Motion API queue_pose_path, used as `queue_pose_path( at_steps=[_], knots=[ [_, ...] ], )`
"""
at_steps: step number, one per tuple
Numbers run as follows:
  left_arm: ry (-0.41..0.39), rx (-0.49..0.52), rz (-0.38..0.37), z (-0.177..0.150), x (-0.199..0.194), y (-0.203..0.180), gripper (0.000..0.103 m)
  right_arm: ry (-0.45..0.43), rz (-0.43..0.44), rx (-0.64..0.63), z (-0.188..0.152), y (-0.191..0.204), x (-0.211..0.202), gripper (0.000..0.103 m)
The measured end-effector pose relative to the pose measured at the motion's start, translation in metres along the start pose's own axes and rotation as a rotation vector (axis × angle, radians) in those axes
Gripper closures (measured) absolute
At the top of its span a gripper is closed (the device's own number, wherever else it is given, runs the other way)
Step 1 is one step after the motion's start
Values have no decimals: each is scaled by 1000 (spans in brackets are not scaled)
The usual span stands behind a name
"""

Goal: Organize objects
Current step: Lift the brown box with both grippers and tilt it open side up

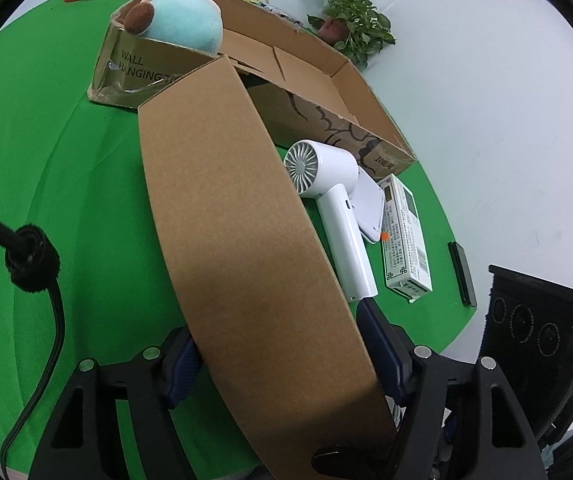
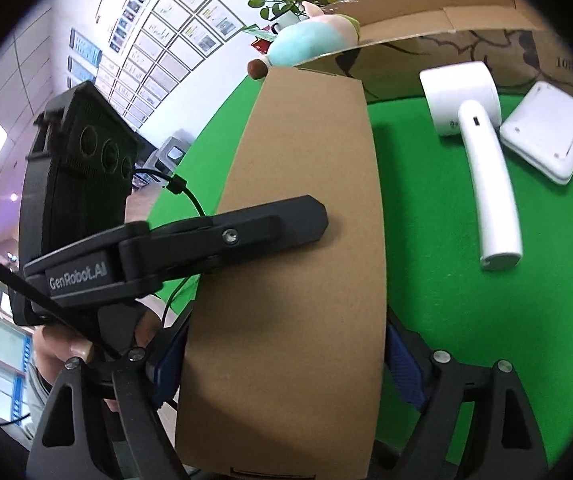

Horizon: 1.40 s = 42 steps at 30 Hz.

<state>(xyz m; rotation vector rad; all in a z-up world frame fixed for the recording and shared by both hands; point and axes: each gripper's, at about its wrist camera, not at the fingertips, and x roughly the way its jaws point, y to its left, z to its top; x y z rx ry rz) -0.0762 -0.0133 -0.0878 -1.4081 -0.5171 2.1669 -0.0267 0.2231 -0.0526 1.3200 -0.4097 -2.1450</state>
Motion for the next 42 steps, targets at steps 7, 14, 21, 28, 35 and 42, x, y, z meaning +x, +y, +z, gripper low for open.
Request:
queue_pose_path(
  at_steps=[7, 14, 21, 28, 35, 42],
  knots=[
    [16, 4, 13, -3, 2, -7, 33, -33, -104, -127, -5, 12, -10, 15],
    [23, 8, 20, -1, 5, -9, 32, -68, -139, -164, -12, 16, -18, 14],
    [10, 9, 7, 1, 2, -13, 31, -93, -141, -141, -5, 6, -35, 14],
    [-29, 19, 21, 5, -8, -16, 31, -101, -125, -146, 4, 4, -30, 14],
    [-56, 36, 0, 9, -13, -19, 31, -117, -156, -200, 3, 15, -31, 14],
    [-88, 46, -73, 13, -16, -23, 46, -143, -237, -299, -4, 33, -36, 11]
  ],
)
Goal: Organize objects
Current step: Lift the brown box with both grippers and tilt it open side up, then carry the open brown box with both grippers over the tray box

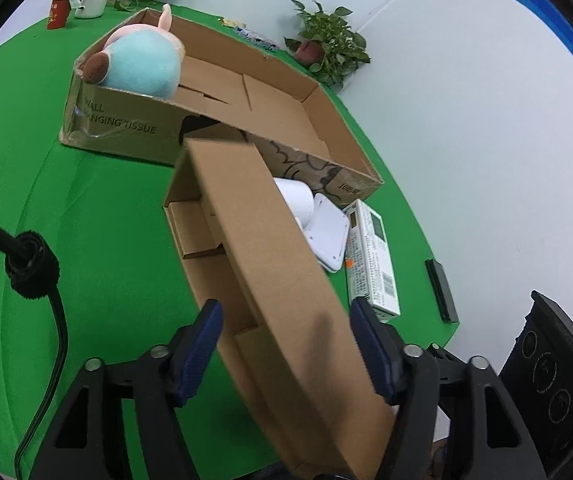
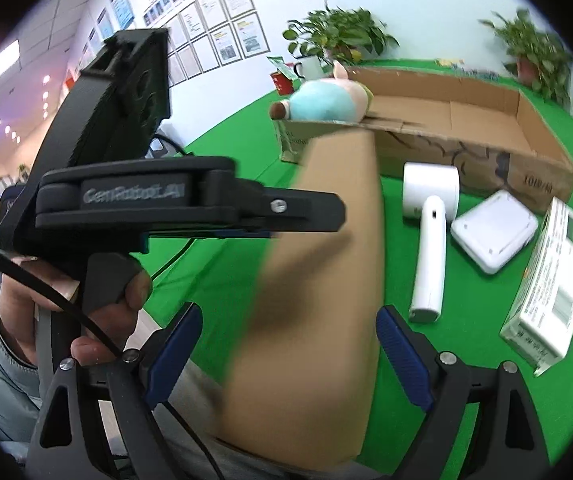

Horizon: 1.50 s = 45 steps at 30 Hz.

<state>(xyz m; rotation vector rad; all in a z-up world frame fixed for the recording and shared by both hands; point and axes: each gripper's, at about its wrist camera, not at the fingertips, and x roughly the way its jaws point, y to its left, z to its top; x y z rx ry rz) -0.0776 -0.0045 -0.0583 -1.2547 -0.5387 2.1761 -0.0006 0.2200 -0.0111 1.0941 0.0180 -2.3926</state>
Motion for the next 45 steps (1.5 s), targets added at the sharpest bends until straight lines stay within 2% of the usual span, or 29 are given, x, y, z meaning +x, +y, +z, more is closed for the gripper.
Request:
queue_pose_path(
  at_steps=[1, 5, 7, 9, 12, 16, 18, 22, 25, 27, 28, 29, 32, 35, 36, 37, 38, 41, 45],
  knots=[
    [-2, -2, -11, 1, 0, 0, 48, 0, -4, -9, 0, 1, 1, 11],
    [23, 4, -45, -1, 8, 0, 69, 47, -54, 3, -1, -1, 13, 14],
    [32, 15, -50, -3, 11, -1, 71, 72, -87, 3, -2, -1, 19, 28],
    [26, 23, -39, -5, 10, -2, 72, 69, -94, -19, -3, 2, 19, 31],
    [7, 21, -34, -5, 2, 2, 77, 69, -38, 30, 0, 0, 20, 31],
    [-10, 47, -18, 3, -9, 1, 77, 66, 58, 119, 3, -5, 21, 30],
    [-5, 60, -24, 7, -8, -2, 77, 76, 149, 205, 1, -16, 25, 30],
    [33, 93, -33, 9, 8, -12, 77, 76, 217, 320, -9, -34, 24, 30],
    [42, 105, -19, 8, 15, -16, 76, 82, 152, 334, -17, -44, 18, 30],
    [40, 111, 3, 6, 14, -17, 71, 64, 91, 333, -21, -49, 9, 29],
    [37, 113, 16, 5, 12, -16, 68, 47, 57, 325, -23, -50, 3, 26],
    [30, 113, 31, 4, 9, -16, 65, 34, 32, 311, -24, -51, -1, 22],
    [-14, 114, 104, -1, -3, -14, 64, 8, -29, 228, -24, -46, -9, 22],
    [-23, 117, 141, -9, -6, -14, 62, 12, -65, 193, -24, -40, -5, 22],
    [-17, 119, 145, -12, -5, -14, 62, 22, -64, 192, -24, -40, -1, 27],
    [-7, 121, 155, -15, -2, -13, 62, 34, -64, 196, -25, -39, 2, 37],
    [-1, 117, 160, -18, -1, -11, 62, 45, -63, 205, -26, -39, 5, 41],
    [16, 101, 168, -25, 4, -3, 62, 65, -47, 207, -19, -26, 16, 43],
    [7, 87, 181, -29, 0, 10, 64, 21, -82, 179, -15, -13, 17, 53]
  ],
)
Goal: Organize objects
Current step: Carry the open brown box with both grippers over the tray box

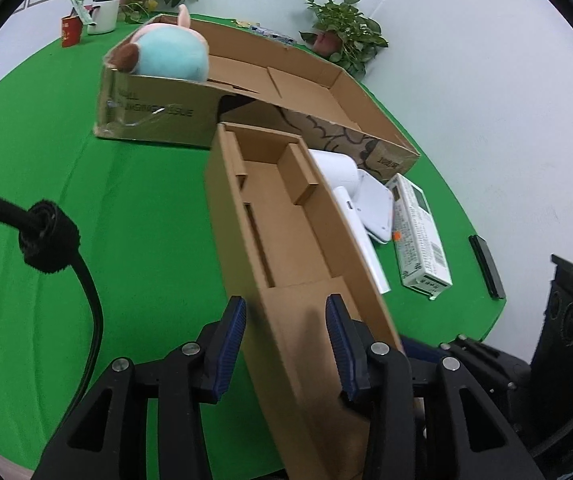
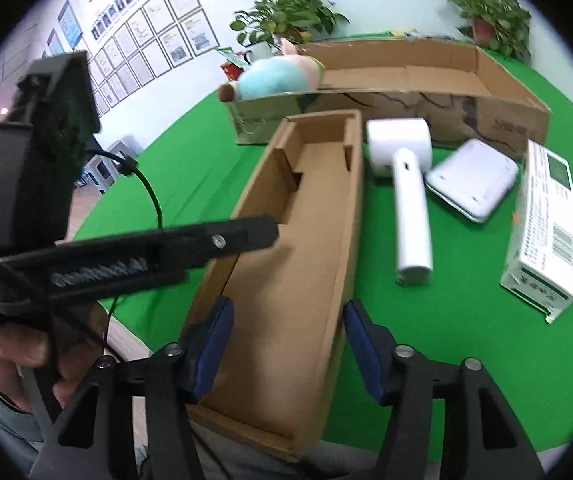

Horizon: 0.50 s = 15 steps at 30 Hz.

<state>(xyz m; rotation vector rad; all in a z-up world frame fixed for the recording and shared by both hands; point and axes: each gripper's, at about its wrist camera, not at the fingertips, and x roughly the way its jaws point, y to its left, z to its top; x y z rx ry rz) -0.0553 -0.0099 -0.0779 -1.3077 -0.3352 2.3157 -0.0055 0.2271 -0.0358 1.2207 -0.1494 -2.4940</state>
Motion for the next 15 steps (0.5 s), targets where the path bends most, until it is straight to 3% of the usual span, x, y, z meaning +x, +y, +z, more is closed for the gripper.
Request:
queue_pose_path(
  at_steps=[4, 6, 7, 9, 15],
  knots=[
    [15, -1, 27, -6, 6, 8, 69, -10, -77, 30, 8, -13, 13, 61],
    [7, 0, 6, -8, 9, 9, 70, -15, -104, 26, 12, -16, 15, 65],
    [1, 0, 1, -8, 11, 9, 70, -28, -137, -1, 15, -13, 15, 83],
    [-10, 0, -5, -8, 11, 8, 79, -13, -135, 6, 21, -12, 18, 92],
    [-36, 1, 11, -10, 10, 5, 80, -21, -134, 31, 21, -13, 20, 93]
  ],
)
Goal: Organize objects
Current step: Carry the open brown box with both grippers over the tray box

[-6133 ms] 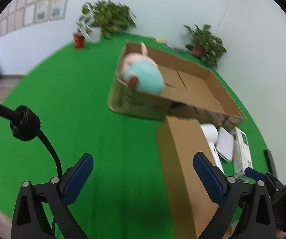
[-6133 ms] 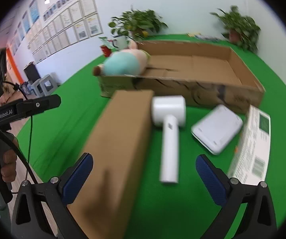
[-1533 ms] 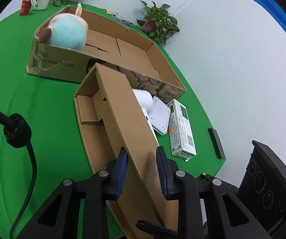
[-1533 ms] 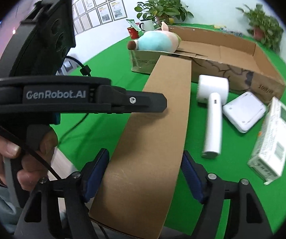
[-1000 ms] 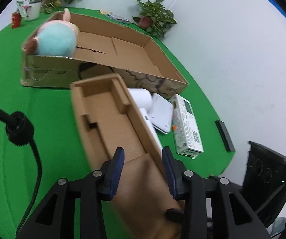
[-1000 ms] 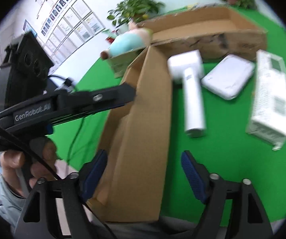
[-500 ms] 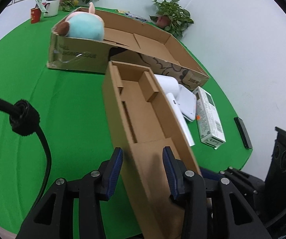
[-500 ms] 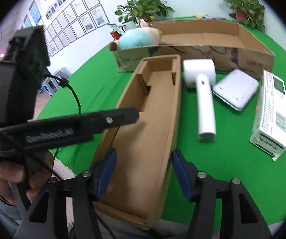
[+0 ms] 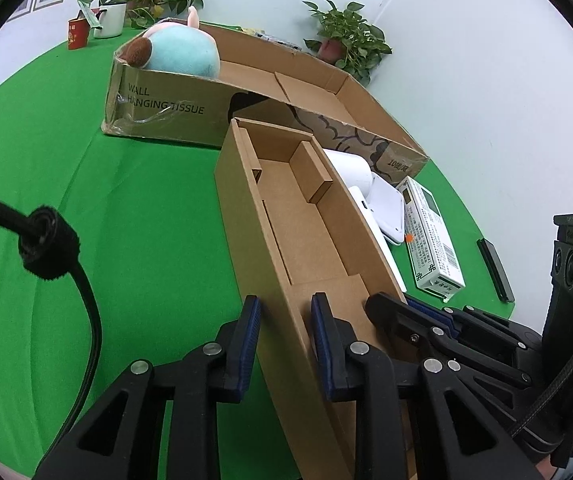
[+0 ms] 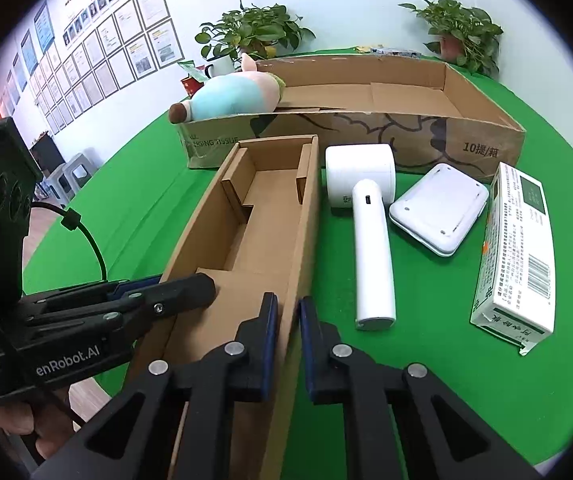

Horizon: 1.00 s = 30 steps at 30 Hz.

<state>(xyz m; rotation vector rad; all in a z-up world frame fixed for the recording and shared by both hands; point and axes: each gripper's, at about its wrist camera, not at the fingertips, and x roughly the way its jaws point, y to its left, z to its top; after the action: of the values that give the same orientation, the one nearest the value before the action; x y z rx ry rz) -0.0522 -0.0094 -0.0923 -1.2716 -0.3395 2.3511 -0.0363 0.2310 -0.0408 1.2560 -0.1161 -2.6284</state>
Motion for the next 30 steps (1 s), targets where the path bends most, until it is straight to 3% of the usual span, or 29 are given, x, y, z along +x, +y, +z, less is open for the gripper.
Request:
queue_pose_path(
  at_steps=[9, 17, 30],
  knots=[
    [-4, 12, 58, 1, -8, -9, 83, 23, 35, 34, 3, 0, 0, 93],
    [-150, 77, 89, 28, -58, -32, 85, -140, 48, -12, 30, 15, -42, 92],
    [-259, 191, 60, 113, -80, -91, 85, -311, -2, -8, 101, -11, -75, 93]
  ],
)
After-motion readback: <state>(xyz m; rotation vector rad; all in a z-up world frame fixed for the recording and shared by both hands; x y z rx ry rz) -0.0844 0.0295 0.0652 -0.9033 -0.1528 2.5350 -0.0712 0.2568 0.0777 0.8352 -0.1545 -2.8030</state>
